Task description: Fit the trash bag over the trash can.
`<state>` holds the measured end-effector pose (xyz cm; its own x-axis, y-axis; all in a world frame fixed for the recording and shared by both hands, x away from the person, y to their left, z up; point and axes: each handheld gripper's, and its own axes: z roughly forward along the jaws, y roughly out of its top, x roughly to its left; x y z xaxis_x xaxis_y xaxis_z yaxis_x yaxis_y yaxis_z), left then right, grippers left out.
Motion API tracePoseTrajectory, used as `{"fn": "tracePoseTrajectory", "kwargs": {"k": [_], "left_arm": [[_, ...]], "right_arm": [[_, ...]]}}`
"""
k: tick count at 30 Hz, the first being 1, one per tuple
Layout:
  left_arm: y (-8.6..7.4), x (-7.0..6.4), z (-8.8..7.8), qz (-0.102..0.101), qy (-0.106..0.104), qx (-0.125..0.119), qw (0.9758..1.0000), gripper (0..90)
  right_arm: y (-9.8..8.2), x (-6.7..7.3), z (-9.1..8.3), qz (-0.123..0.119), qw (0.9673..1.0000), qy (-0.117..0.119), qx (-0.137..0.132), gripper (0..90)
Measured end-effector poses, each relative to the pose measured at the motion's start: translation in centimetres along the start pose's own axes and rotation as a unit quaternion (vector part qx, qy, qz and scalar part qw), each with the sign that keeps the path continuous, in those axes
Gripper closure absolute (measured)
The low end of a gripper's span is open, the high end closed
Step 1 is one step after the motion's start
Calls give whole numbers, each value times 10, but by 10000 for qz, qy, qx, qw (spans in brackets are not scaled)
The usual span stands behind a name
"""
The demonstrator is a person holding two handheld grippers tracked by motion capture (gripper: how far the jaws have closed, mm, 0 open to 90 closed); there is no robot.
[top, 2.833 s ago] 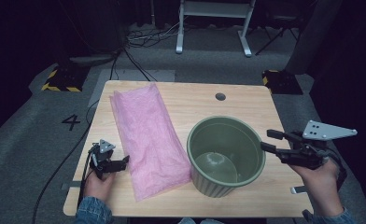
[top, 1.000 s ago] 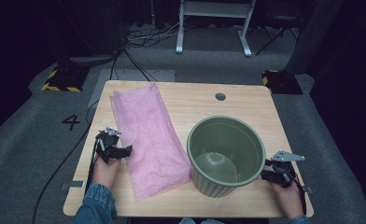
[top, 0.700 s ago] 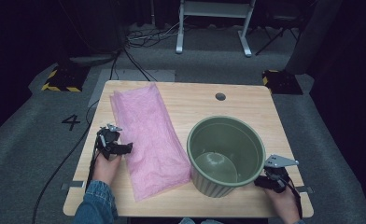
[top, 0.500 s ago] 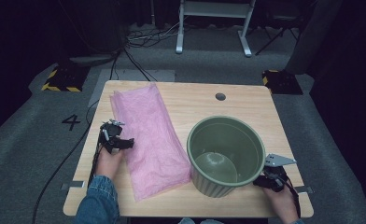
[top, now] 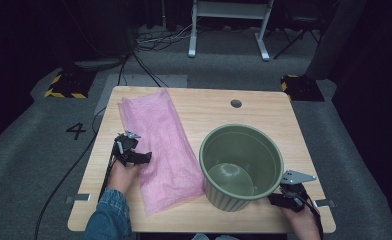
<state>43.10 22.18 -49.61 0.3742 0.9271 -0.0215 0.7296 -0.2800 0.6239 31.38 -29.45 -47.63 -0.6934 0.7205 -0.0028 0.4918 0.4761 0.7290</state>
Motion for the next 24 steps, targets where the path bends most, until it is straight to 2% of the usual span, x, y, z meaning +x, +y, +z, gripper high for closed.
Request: {"fn": "tracePoseTrajectory", "kwargs": {"k": [3,7,8,9,11,12,14,15,18,21,23,24], "left_arm": [[2,-4,3,21,-11,-101,9999,85],[4,-9,1,137,-87,-199,9997,221],[4,-11,0,201,-137,-242,9994,291],[3,-12,-1,258,-174,-266,9992,403],[3,-15,-3,263,-152,-273,9992,542],[3,-16,-4,315,-158,-265,9990,675],[2,-18,-4,344,-105,-272,9990,826],[1,-18,-4,329,-120,-295,9990,869],[-2,-14,-6,179,-340,-369,9986,890],[-8,-13,-9,215,-435,-501,9976,893],[-10,-11,-15,136,-608,-745,9953,893],[-11,-8,-20,93,-755,-934,9927,893]], "right_arm": [[1,-1,0,24,10000,1,-4,506],[2,-4,2,30,10000,11,2,507],[3,-4,2,31,10000,19,8,508],[3,-4,2,28,10000,24,12,508],[3,-3,2,26,10000,36,16,508],[3,-3,2,28,10000,48,18,507],[2,-2,1,31,10000,68,13,506],[2,-2,0,37,10000,81,-5,506],[0,0,-6,30,9999,115,-22,507],[-3,-1,-12,131,9996,221,-81,506],[-4,-2,-14,227,9990,339,-157,506],[-4,-2,-15,255,9988,387,-186,506]]}}
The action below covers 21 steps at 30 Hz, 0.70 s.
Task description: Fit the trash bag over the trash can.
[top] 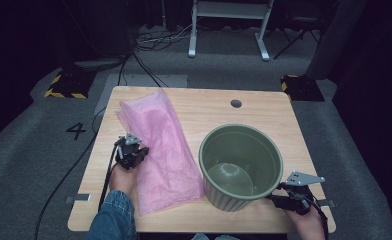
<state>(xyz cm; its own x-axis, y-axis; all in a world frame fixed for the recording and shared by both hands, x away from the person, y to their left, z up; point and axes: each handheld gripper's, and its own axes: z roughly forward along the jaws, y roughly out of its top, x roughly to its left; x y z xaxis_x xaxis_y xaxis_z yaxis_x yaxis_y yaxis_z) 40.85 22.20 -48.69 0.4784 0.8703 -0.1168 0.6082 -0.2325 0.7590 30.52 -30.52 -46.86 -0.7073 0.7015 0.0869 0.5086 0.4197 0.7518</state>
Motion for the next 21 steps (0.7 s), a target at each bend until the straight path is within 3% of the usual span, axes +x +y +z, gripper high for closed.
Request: {"fn": "tracePoseTrajectory", "kwargs": {"k": [4,6,10,17,21], "left_arm": [[0,0,-18,103,-405,-569,9975,893],[0,-2,-27,148,-492,-781,9956,893],[1,-3,-45,152,-655,-1172,9908,893],[7,-1,-75,114,-827,-1752,9810,892],[11,3,-92,193,-994,-2092,9726,893]], "right_arm": [[0,-2,3,-8,10000,0,-63,497],[0,-4,6,82,9998,118,-119,502],[3,-5,15,102,9999,107,-84,500],[16,-4,36,-29,9995,281,-119,492],[22,-3,48,-146,9990,402,-89,493]]}}
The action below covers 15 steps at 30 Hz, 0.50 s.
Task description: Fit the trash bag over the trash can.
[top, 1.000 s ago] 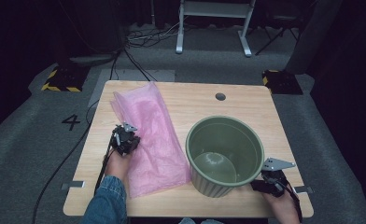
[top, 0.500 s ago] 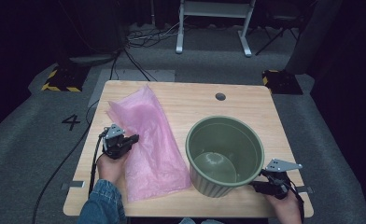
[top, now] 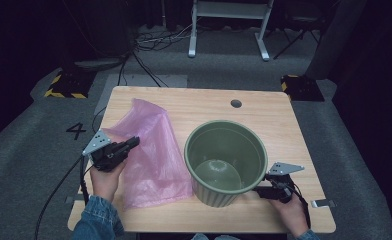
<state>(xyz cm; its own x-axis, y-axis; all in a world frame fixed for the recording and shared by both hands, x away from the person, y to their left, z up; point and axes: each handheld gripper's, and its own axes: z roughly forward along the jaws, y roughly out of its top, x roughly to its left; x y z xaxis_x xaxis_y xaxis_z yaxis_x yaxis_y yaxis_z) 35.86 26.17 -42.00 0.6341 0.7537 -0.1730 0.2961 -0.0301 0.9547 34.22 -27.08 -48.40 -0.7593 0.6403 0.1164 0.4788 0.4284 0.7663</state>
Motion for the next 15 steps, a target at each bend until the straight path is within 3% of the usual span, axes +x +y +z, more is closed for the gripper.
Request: {"fn": "tracePoseTrajectory", "kwargs": {"k": [4,9,15], "left_arm": [[10,0,-11,54,-175,-177,9997,892],[24,-2,-21,208,-291,-266,9990,892],[45,-8,-31,388,-414,-324,9979,892]], "right_arm": [[-1,-1,6,-328,9994,8,49,499],[-6,-9,4,-229,9997,43,17,499],[-6,-8,8,-245,9996,127,-24,496]]}}
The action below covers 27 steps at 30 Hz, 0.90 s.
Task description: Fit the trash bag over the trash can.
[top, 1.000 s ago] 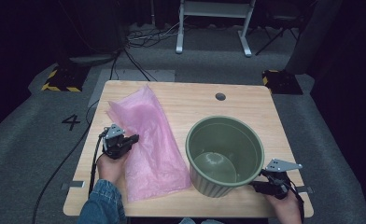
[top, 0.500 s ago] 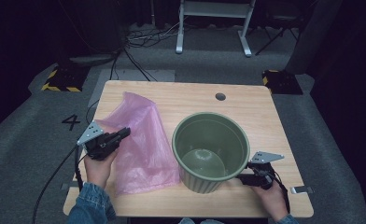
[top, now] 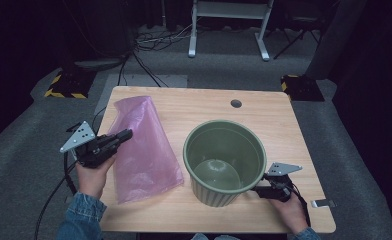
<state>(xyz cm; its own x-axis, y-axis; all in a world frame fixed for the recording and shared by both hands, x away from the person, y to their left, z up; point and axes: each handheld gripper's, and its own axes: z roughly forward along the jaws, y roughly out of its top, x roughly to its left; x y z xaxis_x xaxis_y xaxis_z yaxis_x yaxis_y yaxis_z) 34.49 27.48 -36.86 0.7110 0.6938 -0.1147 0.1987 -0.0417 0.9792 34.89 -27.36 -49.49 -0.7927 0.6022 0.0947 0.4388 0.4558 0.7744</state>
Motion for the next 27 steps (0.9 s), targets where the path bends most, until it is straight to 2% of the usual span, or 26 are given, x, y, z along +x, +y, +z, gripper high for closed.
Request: {"fn": "tracePoseTrajectory", "kwargs": {"k": [3,8,12,17,18,19,21,25,27], "left_arm": [[13,-2,-4,126,-85,-27,9999,892],[33,-3,-10,239,-231,-179,9993,892],[50,-5,-12,342,-503,-213,9979,892],[66,-10,-13,520,-684,-188,9961,892],[70,-10,-14,544,-746,-198,9955,892],[74,-10,-14,575,-901,-162,9941,892],[83,-10,-13,702,-1036,-77,9921,892],[94,-8,-13,779,-1276,5,9888,891],[99,-7,-13,812,-1358,19,9874,892]], "right_arm": [[3,3,3,-83,10000,-40,20,498],[3,1,8,-17,10000,18,40,493],[0,0,11,-65,9999,-81,88,495],[-3,-4,8,-81,9997,-210,69,495],[-3,-4,7,-105,9996,-239,69,494],[-4,-5,7,-125,9995,-278,86,489],[-5,-6,5,-150,9993,-340,95,481],[-6,-8,4,-105,9992,-387,89,478],[-6,-4,5,-250,9984,-496,112,471]]}}
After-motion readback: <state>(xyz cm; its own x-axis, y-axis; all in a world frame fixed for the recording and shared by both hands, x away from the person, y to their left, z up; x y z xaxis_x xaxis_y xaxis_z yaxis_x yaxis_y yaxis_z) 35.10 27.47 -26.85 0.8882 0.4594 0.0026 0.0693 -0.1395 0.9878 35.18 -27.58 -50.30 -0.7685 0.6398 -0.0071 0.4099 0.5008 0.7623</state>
